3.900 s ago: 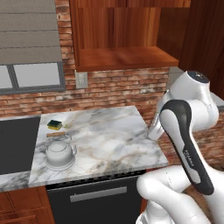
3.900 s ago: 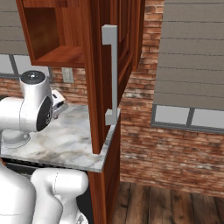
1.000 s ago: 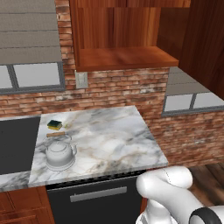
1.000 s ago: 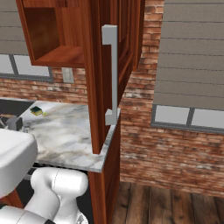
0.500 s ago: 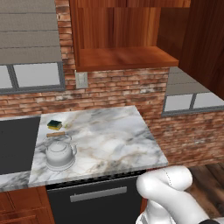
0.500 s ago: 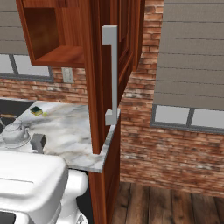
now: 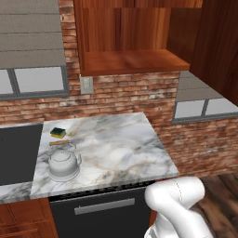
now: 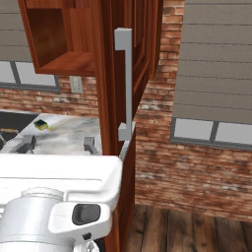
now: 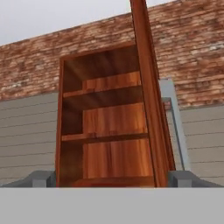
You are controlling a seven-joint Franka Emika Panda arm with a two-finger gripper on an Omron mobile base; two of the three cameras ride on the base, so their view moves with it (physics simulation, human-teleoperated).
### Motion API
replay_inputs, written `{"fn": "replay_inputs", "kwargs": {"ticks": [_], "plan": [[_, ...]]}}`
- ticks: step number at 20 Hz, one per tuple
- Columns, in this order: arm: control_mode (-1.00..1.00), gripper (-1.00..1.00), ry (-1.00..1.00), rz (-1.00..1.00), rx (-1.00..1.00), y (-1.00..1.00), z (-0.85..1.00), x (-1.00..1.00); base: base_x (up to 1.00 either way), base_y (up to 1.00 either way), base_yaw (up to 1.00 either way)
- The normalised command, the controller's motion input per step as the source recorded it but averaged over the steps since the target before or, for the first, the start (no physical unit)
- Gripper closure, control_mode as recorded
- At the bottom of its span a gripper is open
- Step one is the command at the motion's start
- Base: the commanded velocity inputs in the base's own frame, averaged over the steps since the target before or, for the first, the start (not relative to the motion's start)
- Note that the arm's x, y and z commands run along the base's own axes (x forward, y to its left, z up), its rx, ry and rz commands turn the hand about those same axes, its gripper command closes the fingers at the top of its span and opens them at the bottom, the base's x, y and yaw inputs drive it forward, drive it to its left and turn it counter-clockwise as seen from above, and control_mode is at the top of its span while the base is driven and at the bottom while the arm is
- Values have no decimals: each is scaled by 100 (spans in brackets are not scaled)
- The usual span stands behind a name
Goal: Open the cabinet. Pick the sponge and place it next to the sink. Then close the cabinet.
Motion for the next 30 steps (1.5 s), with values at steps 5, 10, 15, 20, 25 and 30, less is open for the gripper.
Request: {"fn": "replay_inputs", "kwargs": {"ticks": [5,10,15,20,25,30], "plan": [[-100,-100,-4,25,0,-41,0,33,0,0,0],[-100,-100,0,35,1,-64,0,2,0,0,0],[-100,-100,0,35,0,-56,0,10,0,0,0],[-100,-100,0,26,0,-38,-4,33,0,0,0],[-100,-100,2,24,0,-30,-11,39,0,0,0],[-100,-100,0,20,0,-10,-3,19,0,0,0]]}}
